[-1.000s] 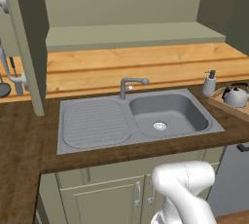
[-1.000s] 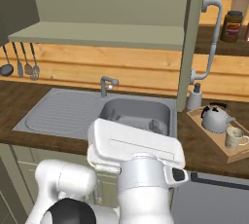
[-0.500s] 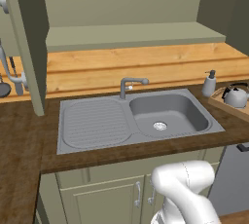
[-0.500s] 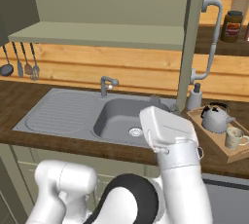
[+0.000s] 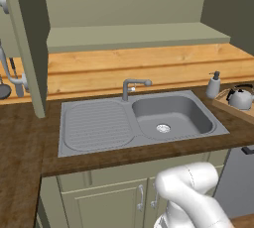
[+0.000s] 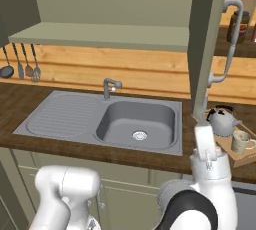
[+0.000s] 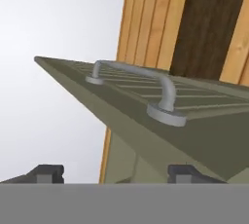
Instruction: Pick the kettle from the counter and place it on the tray. Then pick the mug from the cabinet and place it on the tray. Then close the cabinet doors.
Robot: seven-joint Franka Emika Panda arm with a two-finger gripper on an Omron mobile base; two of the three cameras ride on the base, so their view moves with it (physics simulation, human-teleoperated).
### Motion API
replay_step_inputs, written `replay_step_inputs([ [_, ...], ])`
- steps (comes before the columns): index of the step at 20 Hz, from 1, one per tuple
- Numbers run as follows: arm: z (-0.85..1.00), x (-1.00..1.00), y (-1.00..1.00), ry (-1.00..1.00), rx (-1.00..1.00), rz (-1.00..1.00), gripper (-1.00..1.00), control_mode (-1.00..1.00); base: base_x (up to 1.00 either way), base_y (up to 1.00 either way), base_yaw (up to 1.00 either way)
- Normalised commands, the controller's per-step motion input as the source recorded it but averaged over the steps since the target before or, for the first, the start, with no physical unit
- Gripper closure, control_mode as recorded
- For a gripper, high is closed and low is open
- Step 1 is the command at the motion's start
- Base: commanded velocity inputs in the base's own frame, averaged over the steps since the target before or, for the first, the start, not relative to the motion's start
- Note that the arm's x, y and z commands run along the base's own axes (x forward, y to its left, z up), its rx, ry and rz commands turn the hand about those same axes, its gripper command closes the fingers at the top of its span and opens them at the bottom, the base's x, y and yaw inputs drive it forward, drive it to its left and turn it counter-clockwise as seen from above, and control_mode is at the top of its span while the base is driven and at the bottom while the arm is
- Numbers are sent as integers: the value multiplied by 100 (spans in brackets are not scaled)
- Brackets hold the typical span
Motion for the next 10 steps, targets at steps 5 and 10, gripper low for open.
replay_step_inputs([
  [5, -32, -9, -59, -2, 7, 6, -100, -100, 0, 0, 0],
  [10, -24, 31, -37, 9, 0, 1, -100, -100, 0, 0, 0],
])
